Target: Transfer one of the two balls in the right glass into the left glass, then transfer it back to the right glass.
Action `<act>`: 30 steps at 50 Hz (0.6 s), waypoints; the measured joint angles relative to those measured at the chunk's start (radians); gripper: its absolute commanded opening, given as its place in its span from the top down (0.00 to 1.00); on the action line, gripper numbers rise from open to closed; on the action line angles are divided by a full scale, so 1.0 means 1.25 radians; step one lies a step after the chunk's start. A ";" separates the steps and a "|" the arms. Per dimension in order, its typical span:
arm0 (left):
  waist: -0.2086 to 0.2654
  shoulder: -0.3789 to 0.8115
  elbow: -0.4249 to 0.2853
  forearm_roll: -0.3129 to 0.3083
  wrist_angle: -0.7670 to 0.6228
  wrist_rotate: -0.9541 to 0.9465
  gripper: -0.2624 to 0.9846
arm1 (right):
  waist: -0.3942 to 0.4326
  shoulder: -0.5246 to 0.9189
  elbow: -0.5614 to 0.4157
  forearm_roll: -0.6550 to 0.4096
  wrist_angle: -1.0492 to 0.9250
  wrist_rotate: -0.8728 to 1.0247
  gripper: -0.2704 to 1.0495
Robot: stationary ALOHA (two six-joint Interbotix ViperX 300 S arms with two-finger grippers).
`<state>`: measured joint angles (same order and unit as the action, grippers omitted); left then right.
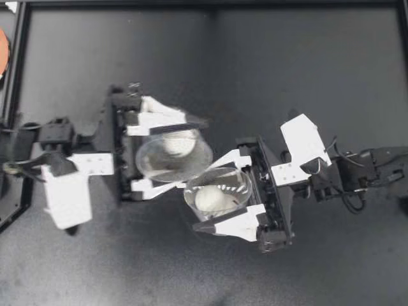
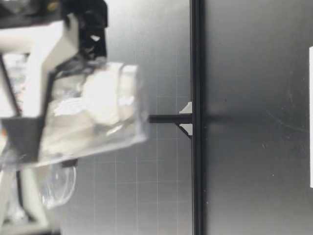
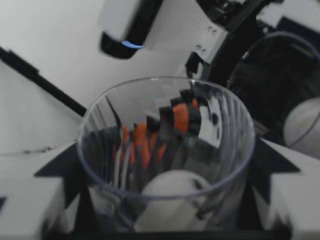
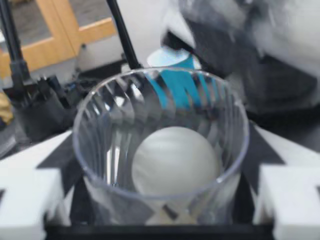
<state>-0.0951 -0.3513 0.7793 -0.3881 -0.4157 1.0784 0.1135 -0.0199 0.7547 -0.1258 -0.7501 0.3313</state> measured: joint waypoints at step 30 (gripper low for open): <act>-0.001 -0.281 0.304 0.006 0.025 -0.540 0.28 | -0.015 -0.217 0.183 0.064 0.087 -0.263 0.40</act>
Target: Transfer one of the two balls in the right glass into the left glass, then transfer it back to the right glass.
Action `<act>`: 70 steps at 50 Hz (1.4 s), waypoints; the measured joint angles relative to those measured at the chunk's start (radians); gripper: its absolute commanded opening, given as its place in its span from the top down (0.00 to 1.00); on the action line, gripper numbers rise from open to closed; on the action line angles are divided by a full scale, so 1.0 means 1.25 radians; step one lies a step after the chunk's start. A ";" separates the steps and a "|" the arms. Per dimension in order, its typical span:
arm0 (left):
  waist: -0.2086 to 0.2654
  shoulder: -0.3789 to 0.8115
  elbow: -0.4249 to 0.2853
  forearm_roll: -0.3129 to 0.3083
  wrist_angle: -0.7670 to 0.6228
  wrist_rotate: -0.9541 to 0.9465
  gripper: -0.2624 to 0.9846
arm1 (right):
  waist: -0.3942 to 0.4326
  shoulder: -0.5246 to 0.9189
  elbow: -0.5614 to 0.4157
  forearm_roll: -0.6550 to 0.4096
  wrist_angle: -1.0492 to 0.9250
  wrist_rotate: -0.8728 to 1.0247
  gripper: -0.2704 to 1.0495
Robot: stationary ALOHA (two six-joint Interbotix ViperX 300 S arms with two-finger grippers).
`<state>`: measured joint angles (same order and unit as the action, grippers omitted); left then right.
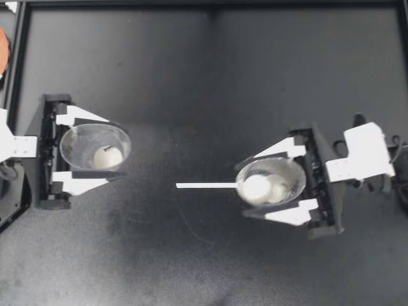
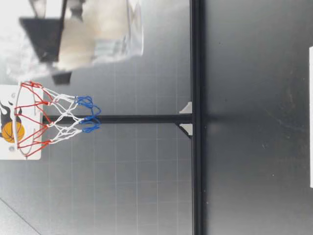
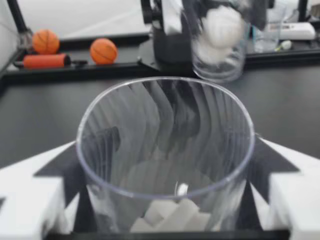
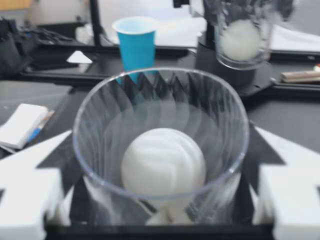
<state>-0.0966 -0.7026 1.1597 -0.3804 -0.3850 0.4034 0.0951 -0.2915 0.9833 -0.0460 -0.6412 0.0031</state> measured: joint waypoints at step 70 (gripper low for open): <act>-0.009 -0.075 0.075 0.001 -0.022 -0.025 0.28 | -0.023 -0.171 0.158 0.017 0.009 -0.011 0.40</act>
